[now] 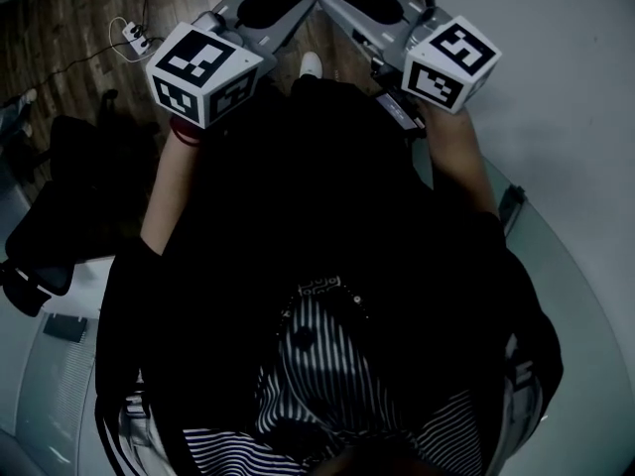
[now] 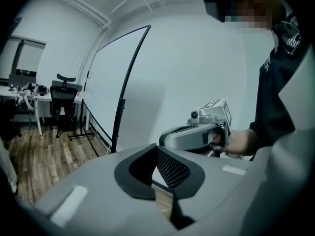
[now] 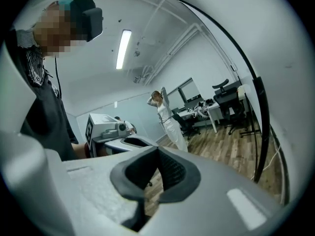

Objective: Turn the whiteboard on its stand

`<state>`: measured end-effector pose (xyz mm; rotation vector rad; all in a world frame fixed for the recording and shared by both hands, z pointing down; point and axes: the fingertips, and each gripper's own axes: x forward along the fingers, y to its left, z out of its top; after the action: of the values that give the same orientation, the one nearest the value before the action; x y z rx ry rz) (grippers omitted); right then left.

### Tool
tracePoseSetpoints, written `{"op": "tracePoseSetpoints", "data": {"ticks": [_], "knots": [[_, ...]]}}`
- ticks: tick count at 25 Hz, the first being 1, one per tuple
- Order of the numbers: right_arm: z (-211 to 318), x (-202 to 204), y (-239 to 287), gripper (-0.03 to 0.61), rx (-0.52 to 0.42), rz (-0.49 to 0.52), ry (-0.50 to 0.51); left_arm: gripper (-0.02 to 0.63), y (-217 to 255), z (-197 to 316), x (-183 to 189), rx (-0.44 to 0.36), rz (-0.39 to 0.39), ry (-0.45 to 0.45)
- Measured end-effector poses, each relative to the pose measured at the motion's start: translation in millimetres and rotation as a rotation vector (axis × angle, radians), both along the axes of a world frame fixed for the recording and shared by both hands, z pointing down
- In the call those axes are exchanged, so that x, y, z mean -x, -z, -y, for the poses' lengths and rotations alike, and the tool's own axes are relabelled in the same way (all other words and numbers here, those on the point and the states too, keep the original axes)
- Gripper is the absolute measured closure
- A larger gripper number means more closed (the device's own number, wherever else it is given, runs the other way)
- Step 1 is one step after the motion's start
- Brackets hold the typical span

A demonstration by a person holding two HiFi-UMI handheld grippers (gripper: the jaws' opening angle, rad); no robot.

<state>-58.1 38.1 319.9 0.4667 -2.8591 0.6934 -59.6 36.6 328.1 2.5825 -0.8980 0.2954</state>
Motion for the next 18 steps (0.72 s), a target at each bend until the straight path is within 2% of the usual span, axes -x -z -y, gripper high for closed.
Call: {"op": "tracePoseSetpoints", "data": {"ticks": [3, 6, 9, 12, 18], "knots": [[20, -5, 20, 0.577, -0.086, 0.055, -0.087, 0.629, 12, 20, -4, -0.044, -0.002, 0.029], [22, -5, 28, 0.577, -0.099, 0.120, -0.141, 0.629, 16, 25, -3, -0.080, 0.002, 0.065], [38, 6, 21, 0.577, -0.085, 0.090, -0.155, 0.629, 13, 39, 12, -0.072, -0.043, 0.095], [78, 21, 26, 0.577, -0.112, 0.035, -0.172, 0.629, 23, 80, 34, -0.087, -0.094, 0.122], [137, 29, 45, 0.577, -0.151, 0.027, -0.263, 0.629, 47, 139, 43, -0.168, -0.065, 0.063]]}}
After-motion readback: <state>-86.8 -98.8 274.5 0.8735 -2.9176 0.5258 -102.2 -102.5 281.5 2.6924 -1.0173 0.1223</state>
